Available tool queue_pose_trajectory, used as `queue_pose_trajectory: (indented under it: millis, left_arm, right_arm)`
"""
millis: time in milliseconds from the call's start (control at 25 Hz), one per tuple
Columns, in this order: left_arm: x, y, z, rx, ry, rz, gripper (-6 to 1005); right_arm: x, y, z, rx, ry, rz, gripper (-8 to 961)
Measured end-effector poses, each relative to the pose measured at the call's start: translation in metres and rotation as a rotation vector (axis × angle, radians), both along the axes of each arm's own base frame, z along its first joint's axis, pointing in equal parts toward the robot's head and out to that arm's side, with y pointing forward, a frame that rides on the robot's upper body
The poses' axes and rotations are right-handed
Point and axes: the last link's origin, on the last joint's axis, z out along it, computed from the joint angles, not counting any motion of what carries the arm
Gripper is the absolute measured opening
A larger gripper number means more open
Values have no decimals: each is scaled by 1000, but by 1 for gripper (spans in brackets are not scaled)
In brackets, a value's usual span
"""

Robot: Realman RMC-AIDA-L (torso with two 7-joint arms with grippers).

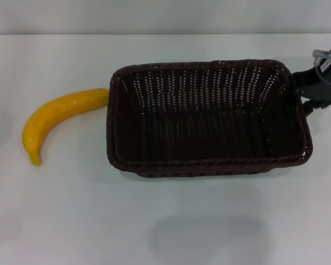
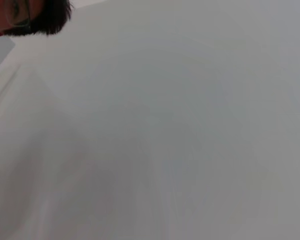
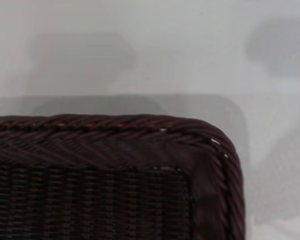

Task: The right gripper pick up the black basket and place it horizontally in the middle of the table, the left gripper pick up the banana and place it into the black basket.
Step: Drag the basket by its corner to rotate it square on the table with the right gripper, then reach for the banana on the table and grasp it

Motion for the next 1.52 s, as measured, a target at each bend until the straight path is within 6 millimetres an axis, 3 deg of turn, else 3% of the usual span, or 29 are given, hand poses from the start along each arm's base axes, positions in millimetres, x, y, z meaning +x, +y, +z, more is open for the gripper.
queue_pose_trajectory:
  millis: [280, 560, 680, 880, 1080, 1320, 1520]
  left_arm:
    - [0, 1, -2, -12, -1, 0, 893]
    - [-2, 3, -1, -33, 3, 11, 892]
    - [-1, 14, 0, -107, 4, 1, 892]
    - [8, 50, 0, -377, -16, -56, 892]
    - [32, 79, 13, -661, -28, -103, 892]
    - [55, 94, 35, -894, -64, -40, 893]
    - [75, 100, 51, -1103, -108, 31, 893]
  right_arm:
    - [-6, -3, 16, 16, -36, 2, 331]
    - [-15, -10, 40, 89, 44, 110, 331]
    - [-14, -15, 53, 133, 49, 178, 331]
    - [-9, -23, 74, 246, 11, 405, 331]
    - [32, -24, 78, 384, 20, 702, 331]
    - [90, -35, 82, 619, 249, 952, 331]
    - [134, -45, 83, 897, 417, 1014, 332]
